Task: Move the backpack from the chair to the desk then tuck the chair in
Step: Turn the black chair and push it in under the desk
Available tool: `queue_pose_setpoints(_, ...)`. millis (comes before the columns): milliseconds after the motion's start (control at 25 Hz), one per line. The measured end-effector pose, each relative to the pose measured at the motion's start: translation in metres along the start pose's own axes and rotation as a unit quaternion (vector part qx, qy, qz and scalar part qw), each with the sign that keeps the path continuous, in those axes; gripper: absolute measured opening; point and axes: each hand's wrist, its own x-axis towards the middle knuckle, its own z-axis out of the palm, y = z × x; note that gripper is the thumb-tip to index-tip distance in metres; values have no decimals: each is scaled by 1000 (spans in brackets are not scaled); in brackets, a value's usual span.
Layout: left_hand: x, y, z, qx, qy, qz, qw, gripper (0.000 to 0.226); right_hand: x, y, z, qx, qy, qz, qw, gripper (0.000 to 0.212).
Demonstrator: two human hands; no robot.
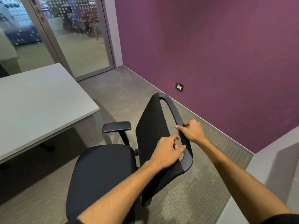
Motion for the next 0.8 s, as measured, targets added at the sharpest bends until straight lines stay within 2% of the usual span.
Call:
queue_pose_setpoints(80,-1,3,-3,83,11,-65,994,55,-9,-17,12,-61,-4,-35,997,48)
queue_pose_setpoints(160,-3,4,-11,214,12,-120,969,70,-15,-37,25,-129,-2,-75,989,53)
queue_pose_setpoints(200,-7,1,-17,271,6,-126,954,71,-18,-47,32,-151,-9,-92,984,54)
queue_pose_setpoints(280,-19,-5,-31,321,-6,-136,937,56,-22,-64,44,-205,-19,-125,971,53)
queue_pose_setpoints(360,-33,-16,-46,317,-3,-147,937,46,-21,-82,54,-262,36,-193,945,39)
queue_pose_setpoints(400,-42,-23,-54,313,3,-156,937,46,-20,-92,60,-276,72,-251,925,23)
queue_pose_setpoints(440,-51,-28,-62,314,12,-166,935,48,-17,-100,67,-303,82,-316,895,25)
queue_pose_setpoints(520,-67,-42,-70,351,18,-183,918,57,-4,-113,90,-412,-9,-412,813,67)
queue_pose_setpoints(560,-74,-50,-71,382,23,-190,904,65,-1,-120,102,-435,-51,-442,783,70)
queue_pose_setpoints(600,-83,-58,-73,414,27,-200,888,74,-2,-131,117,-435,-69,-466,768,61)
queue_pose_setpoints(680,-97,-71,-79,448,29,-217,867,86,-6,-147,143,-418,-43,-491,763,38)
queue_pose_setpoints(800,-117,-81,-96,416,62,-250,872,93,-24,-172,170,-381,-2,-521,764,28)
